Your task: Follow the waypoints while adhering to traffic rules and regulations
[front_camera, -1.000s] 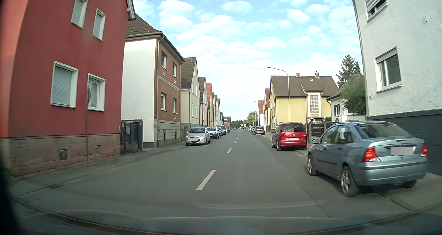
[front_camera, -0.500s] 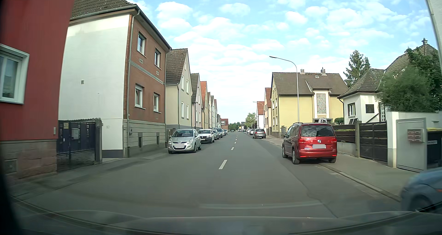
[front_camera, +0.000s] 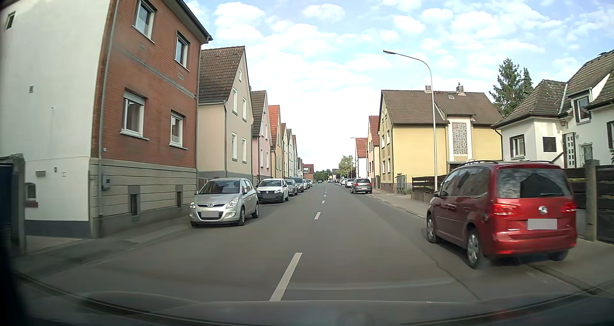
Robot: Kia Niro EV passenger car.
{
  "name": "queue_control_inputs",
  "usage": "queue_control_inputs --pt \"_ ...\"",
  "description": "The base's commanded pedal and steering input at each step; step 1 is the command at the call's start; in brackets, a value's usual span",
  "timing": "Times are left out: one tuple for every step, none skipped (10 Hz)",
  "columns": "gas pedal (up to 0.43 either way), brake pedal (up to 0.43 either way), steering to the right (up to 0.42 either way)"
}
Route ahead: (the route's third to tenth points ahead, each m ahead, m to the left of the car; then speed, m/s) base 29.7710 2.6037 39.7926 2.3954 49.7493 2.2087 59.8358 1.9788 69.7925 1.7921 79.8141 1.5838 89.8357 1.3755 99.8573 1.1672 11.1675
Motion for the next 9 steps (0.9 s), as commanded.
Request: queue_control_inputs --pt "0.130 0.030 0.007" --pt "0.130 0.030 0.007" --pt "0.130 0.030 0.007" --pt "0.130 0.024 0.007" --pt "0.130 0.030 0.006" --pt "0.130 0.030 0.006" --pt "0.130 0.030 0.006" --pt "0.130 0.024 0.006" --pt "0.130 0.030 0.005"
